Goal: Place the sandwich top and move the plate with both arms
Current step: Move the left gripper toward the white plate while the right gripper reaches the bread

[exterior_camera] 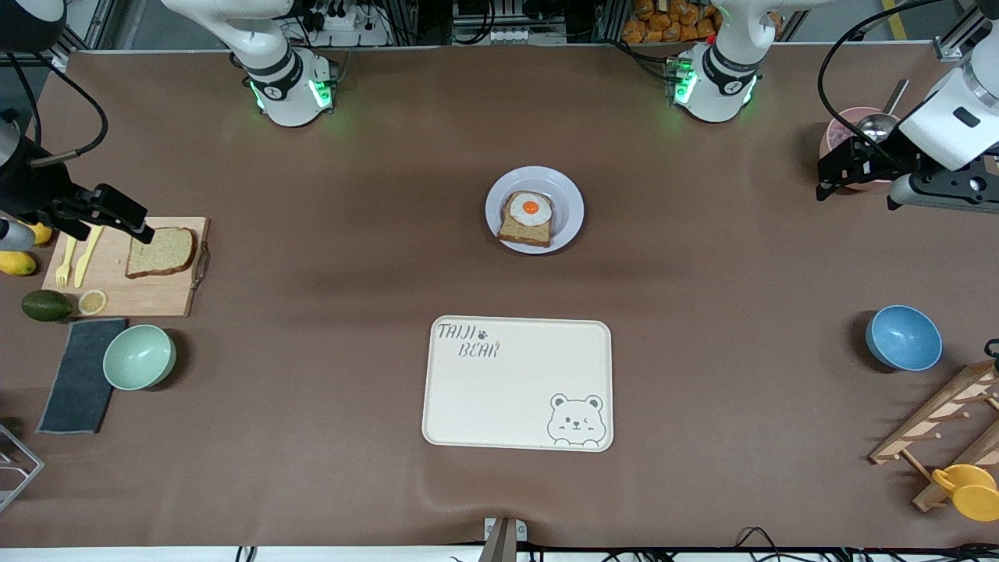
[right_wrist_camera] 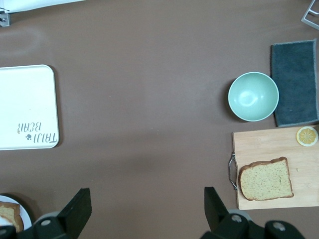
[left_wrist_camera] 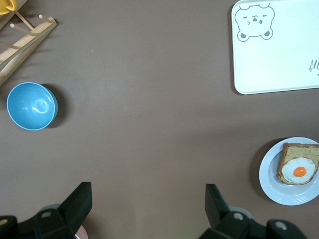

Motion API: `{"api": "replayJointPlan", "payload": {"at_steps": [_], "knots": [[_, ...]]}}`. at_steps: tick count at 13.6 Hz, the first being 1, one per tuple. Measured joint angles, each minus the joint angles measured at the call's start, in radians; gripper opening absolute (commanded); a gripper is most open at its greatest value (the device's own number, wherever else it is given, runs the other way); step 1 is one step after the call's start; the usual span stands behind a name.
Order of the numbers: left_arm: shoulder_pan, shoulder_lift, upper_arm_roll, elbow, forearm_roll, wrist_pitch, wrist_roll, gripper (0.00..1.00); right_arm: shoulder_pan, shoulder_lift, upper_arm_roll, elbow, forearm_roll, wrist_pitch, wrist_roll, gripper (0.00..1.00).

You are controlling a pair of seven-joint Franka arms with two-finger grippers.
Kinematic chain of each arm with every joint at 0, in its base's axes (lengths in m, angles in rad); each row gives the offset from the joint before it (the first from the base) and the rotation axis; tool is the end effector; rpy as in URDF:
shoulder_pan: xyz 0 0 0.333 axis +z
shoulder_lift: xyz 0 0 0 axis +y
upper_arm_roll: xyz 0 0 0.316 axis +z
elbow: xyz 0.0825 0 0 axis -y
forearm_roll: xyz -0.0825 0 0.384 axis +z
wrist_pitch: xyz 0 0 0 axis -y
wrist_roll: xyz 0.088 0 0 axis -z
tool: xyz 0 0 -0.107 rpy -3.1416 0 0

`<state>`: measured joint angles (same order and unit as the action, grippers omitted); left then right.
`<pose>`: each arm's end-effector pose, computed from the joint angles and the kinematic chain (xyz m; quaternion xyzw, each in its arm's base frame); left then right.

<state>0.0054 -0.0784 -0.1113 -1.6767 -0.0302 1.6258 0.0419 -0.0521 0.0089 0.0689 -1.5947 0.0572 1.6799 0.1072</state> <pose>0.5311 -0.0619 0.6216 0.9972 -0.0731 0.0132 0.0112 0.5675 0.0149 0.6183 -0.9977 0.0472 -0.0363 0.0311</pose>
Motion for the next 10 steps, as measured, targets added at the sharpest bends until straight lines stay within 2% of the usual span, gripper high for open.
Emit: {"api": "replayJointPlan", "payload": {"at_steps": [10], "knots": [[0.000, 0.000, 0.001, -0.002, 0.000, 0.000, 0.002, 1.00, -0.004, 0.000, -0.013, 0.000, -0.005, -0.003, 0.001, 1.00]]}}
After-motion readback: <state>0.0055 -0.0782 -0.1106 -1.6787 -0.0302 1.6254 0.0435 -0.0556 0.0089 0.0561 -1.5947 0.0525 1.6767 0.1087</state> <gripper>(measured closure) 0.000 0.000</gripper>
